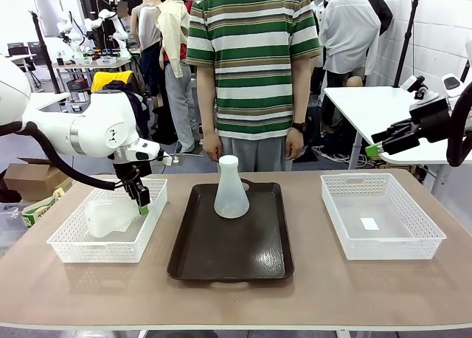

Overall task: Prepare the laboratory tools.
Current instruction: Place the picked Big flask upright in the Handle tray as directed by the person.

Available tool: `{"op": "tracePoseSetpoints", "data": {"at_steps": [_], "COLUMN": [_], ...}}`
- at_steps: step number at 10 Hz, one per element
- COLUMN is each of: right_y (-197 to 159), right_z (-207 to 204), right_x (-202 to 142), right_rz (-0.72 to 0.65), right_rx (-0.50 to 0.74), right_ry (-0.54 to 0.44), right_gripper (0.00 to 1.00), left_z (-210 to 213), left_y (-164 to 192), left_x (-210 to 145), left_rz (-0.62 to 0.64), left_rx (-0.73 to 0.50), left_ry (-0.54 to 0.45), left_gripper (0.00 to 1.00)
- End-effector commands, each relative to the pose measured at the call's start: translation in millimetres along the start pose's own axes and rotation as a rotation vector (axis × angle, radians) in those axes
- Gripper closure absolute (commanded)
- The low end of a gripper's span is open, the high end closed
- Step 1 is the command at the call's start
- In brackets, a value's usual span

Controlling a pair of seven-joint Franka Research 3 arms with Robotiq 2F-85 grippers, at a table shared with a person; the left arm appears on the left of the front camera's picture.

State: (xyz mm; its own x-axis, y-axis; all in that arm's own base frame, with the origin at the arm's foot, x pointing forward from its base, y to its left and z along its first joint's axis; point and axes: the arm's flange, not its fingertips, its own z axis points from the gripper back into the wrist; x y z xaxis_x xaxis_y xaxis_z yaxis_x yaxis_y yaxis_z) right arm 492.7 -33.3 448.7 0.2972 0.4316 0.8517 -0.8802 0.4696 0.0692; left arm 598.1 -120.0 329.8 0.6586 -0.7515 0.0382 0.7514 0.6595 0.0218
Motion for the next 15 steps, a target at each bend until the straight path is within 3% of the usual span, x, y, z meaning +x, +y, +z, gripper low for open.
{"op": "tracePoseSetpoints", "data": {"at_steps": [1,15], "right_y": [-0.2,-0.2], "right_z": [-1.1,-1.1], "right_x": [-0.1,-0.1], "right_rz": [-0.001,-0.001], "right_rx": [-0.007,-0.007], "right_ry": [0.003,0.003], "right_gripper": [0.00,0.00], "left_z": [-0.1,-0.1], "left_y": [1.6,1.6], "left_x": [-0.1,-0.1], "left_rz": [-0.015,-0.015], "left_rx": [0.014,0.014], "left_ry": [0.001,0.001], "left_gripper": [1.00,1.00]}}
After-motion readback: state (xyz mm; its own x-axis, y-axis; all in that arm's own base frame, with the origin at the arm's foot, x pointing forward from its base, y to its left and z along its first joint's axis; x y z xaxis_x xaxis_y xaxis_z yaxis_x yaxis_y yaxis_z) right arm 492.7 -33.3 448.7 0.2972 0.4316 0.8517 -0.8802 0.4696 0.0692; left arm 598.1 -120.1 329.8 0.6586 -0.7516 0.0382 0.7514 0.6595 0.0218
